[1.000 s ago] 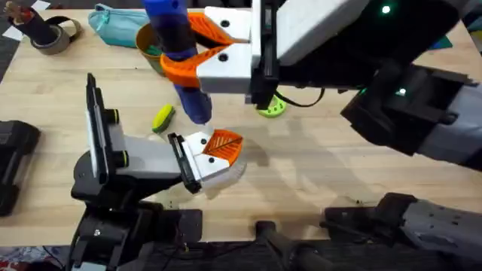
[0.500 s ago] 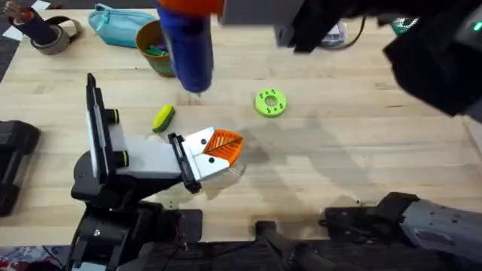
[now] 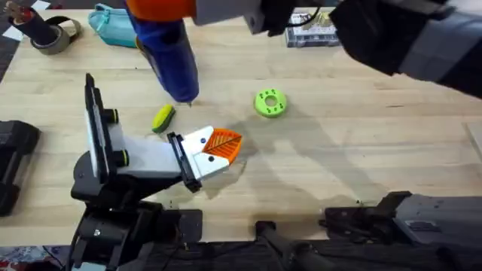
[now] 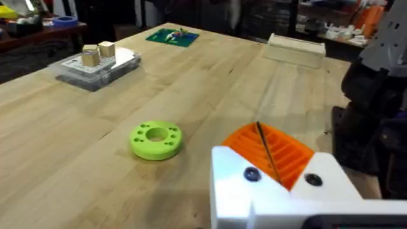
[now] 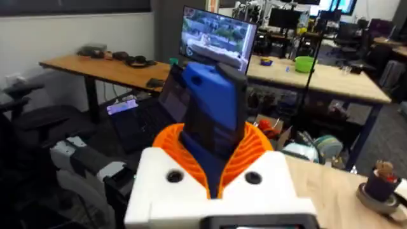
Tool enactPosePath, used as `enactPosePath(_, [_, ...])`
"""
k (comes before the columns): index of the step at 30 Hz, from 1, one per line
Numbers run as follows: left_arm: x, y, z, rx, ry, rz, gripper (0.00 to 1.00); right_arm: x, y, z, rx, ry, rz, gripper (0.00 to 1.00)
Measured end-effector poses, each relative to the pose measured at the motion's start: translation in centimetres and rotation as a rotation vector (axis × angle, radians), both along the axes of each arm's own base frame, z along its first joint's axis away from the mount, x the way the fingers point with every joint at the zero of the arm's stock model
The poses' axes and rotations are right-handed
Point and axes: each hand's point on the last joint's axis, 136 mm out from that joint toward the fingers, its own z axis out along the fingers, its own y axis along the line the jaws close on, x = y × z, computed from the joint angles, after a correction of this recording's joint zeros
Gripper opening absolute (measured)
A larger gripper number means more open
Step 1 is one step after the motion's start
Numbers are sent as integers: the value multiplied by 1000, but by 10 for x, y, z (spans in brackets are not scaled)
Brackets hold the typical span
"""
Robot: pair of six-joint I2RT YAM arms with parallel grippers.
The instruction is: Pick up the gripper from the table and insert it into the empty holder that is missing its gripper. Then pick up a screw, insert it into the mounting hole, and use the screwdriver to tighten it. Finally, clean up the table by picking up the vegetable and placing it into the bucket.
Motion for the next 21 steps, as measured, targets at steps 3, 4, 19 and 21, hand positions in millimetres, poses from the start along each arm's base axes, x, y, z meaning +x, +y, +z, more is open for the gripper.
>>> enactPosePath(3, [3, 2, 0, 2, -2, 22, 14, 2, 2, -6, -12, 9, 8, 46])
enactPosePath(4, [4, 2, 0, 2, -3, 26, 14, 2, 2, -6, -13, 8, 11, 46])
enactPosePath(19, [6, 3, 0, 3, -4, 39, 14, -8, -1, -9, -31, -8, 70, 45])
enactPosePath(21, [6, 3, 0, 3, -4, 39, 14, -9, -1, -9, -31, -9, 72, 45])
